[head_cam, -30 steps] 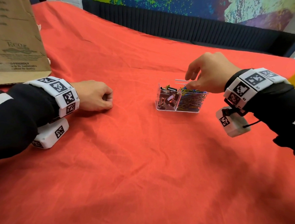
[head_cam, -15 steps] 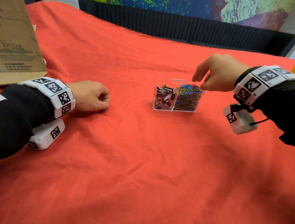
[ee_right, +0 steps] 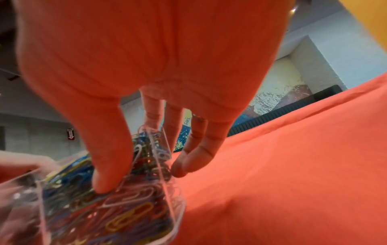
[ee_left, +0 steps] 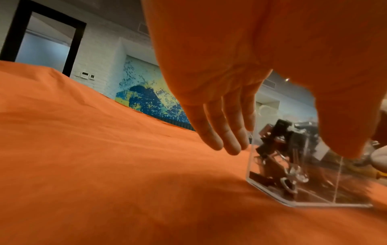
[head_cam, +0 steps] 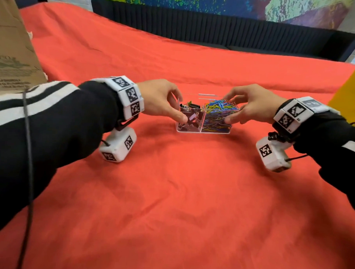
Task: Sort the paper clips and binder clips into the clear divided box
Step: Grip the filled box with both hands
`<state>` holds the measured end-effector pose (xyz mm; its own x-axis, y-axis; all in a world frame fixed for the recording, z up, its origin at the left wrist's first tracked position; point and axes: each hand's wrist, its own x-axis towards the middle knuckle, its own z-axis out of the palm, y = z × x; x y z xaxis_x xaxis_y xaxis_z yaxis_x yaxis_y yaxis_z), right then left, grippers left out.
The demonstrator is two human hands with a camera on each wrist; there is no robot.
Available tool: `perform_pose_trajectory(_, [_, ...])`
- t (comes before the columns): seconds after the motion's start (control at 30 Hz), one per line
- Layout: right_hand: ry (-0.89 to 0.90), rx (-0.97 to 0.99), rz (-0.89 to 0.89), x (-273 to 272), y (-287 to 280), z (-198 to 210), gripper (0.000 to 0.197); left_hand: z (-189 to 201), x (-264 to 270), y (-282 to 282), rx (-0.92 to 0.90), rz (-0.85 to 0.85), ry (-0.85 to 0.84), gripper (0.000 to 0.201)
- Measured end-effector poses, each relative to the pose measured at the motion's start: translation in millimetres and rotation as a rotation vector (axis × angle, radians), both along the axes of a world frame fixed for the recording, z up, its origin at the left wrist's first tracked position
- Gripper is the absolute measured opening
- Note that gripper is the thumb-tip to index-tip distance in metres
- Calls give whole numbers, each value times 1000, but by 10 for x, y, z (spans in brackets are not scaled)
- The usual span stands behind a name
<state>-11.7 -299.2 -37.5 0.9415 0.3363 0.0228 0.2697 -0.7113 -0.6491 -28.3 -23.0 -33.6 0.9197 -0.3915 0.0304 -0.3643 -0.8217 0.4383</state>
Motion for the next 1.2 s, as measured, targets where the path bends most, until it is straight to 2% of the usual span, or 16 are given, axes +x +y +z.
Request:
perform_pose_trajectory(0.2, [-2, 0, 13, -234, -54, 0, 42, -40, -114, -61, -62, -11, -24, 44])
perform_pose_trajectory(0.27, [-2, 3, 30, -399, -68, 2, 42, -43, -237, -41, -74, -41, 6, 44])
perform_pose_trajectory(0.4, [-38, -23, 74, -774, -81, 34, 43, -56, -553, 4, -89, -84, 33, 59])
perform_pose_trajectory(0.63, [-7, -55, 115, -1219, -151, 85, 41, -71, -1012, -23, -78, -129, 10, 46])
perform_pose_trajectory(1.2, [-3, -60, 152, -1278, -172, -2, 47, -69, -1171, -43, -117, -128, 55, 42])
